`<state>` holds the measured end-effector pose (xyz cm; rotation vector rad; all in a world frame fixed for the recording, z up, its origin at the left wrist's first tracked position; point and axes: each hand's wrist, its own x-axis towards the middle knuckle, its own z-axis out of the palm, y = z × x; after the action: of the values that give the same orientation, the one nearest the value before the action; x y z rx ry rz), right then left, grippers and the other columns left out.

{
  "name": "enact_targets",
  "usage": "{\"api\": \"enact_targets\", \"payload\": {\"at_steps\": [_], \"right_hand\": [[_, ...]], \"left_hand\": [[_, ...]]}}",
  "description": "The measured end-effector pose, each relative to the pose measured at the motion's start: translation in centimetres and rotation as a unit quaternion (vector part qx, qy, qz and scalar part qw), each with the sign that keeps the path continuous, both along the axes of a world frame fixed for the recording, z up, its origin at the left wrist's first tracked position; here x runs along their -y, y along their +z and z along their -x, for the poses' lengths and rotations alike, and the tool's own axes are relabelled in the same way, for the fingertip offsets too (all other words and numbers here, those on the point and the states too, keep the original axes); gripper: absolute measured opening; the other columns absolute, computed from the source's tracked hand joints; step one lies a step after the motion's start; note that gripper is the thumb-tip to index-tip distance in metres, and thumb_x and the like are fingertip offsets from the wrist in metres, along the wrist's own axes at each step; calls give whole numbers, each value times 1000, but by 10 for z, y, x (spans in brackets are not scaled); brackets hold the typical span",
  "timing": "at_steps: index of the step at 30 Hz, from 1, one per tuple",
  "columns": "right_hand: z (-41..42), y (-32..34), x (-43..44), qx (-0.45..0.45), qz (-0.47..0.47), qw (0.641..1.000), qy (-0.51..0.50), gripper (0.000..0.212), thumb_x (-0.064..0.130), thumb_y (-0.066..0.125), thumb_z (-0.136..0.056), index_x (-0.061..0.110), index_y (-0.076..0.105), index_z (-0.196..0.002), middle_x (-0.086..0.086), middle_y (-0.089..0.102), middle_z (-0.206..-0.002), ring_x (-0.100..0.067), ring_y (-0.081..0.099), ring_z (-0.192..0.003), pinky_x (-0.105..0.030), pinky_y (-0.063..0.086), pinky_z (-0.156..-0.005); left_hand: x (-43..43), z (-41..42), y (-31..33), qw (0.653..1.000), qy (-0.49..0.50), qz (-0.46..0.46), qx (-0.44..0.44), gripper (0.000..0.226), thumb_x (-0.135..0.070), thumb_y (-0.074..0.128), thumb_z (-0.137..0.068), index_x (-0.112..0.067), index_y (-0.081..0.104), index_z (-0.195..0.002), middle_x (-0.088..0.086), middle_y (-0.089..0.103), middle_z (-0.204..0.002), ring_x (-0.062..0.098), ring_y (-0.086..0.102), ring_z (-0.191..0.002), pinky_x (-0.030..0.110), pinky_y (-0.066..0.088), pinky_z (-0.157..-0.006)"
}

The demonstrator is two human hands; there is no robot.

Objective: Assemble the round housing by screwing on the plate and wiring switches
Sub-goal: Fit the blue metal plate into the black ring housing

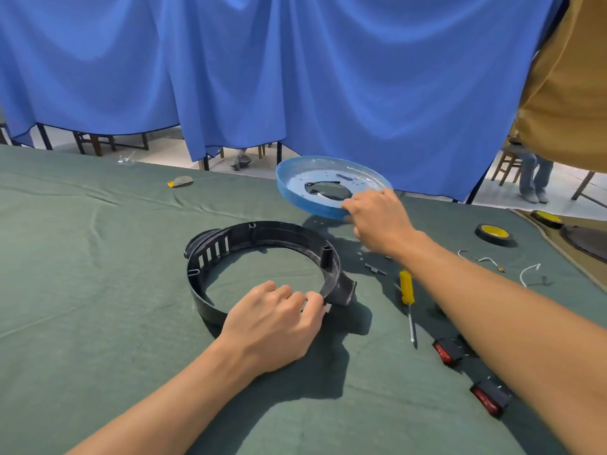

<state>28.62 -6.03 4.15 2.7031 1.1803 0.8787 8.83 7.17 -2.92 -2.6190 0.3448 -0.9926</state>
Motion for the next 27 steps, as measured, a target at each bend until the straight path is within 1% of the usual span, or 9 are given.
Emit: {"api": "enact_targets", "payload": {"at_steps": [6,9,11,14,17,20,22,25,27], "right_hand": [[37,22,42,-64,-74,995,-2,12,23,54,-95,19,62,-102,4,56,-85,-26,55,-88,-38,34,-80],[55,28,65,-89,-119,989,3,14,23,57,-93,18,64,-104,4,57,-85,-23,52,-84,-35,37,-77],[66,29,78,-96,-135,986,8,14,22,57,-93,18,65,-104,6,55,-83,-20,48,-80,-34,36,-75],[82,31,93,-124,-169,978,5,10,22,58,-93,19,65,-100,8,52,-79,-20,47,-79,-33,34,-71],[96,36,105,-201,-237,949,47,7,15,62,-91,14,67,-96,-1,59,-79,-24,49,-78,-37,41,-71],[107,42,115,-275,-301,907,108,8,12,63,-91,13,68,-97,-4,66,-86,-25,55,-80,-29,43,-77],[114,44,122,-337,-359,857,152,9,12,59,-94,14,66,-99,-9,66,-92,-24,58,-79,-30,47,-78],[122,43,130,-405,-452,765,216,12,11,53,-98,11,63,-104,-9,65,-95,-15,59,-84,-27,50,-79],[127,42,135,-458,-523,669,261,16,11,54,-94,6,61,-107,-8,67,-102,-19,62,-95,-32,53,-88]], "left_hand": [[8,-17,8,999,32,-5,-42,31,-24,67,-86,-18,50,-61,-2,50,-42,26,50,-36,26,28,-44],[13,-31,10,997,45,1,-57,29,-25,70,-85,-17,54,-61,-1,57,-46,27,55,-40,27,26,-46],[15,-40,12,997,51,22,-61,27,-29,62,-91,-16,58,-67,1,64,-56,28,63,-52,29,34,-49],[16,-51,12,993,63,74,-72,34,-36,39,-102,-16,61,-87,3,71,-85,30,67,-85,36,41,-68],[19,-55,15,991,71,105,-52,37,-42,39,-102,-16,63,-93,2,70,-95,28,63,-97,38,39,-82],[25,-57,23,976,84,193,-52,39,-45,38,-102,-17,65,-107,-1,68,-107,23,58,-108,35,35,-91],[30,-57,31,955,78,281,-53,37,-42,40,-103,-16,63,-113,0,67,-115,23,56,-113,35,35,-93],[37,-53,42,914,53,397,-63,31,-37,45,-102,-13,61,-113,2,65,-116,23,55,-110,36,38,-91],[42,-48,48,874,28,478,-82,28,-34,47,-102,-11,59,-113,4,64,-115,22,54,-108,33,40,-88]]}}
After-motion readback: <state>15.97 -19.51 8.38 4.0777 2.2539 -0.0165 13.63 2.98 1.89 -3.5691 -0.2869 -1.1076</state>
